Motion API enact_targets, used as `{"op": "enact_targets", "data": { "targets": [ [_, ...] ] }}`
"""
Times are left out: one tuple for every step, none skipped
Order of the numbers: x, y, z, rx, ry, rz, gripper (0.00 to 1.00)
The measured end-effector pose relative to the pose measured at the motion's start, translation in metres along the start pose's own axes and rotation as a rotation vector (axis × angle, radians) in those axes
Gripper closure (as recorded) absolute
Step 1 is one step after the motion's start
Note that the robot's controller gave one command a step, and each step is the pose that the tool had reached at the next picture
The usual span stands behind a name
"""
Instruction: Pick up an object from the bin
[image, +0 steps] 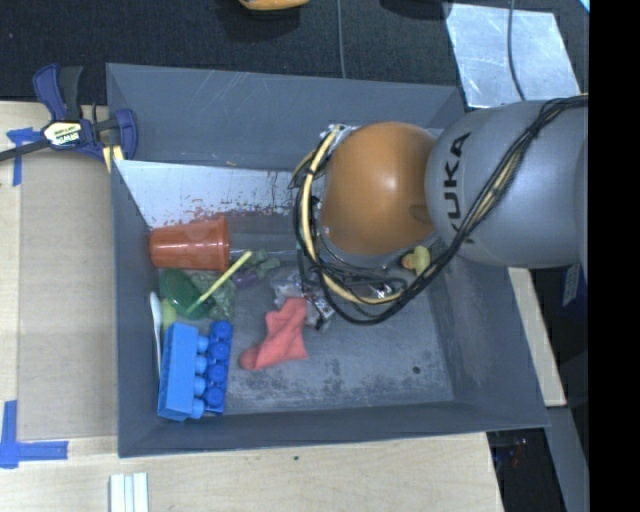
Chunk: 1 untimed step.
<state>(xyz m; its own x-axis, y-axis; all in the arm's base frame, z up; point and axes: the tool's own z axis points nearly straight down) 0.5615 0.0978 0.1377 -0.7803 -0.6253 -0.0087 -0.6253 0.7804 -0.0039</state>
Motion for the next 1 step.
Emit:
{"op": "enact_targets", "data": {
  "targets": [
    [-0.0022,-0.0015,-0.0342,0.005,-0.009,0.004,1.0]
  ]
}}
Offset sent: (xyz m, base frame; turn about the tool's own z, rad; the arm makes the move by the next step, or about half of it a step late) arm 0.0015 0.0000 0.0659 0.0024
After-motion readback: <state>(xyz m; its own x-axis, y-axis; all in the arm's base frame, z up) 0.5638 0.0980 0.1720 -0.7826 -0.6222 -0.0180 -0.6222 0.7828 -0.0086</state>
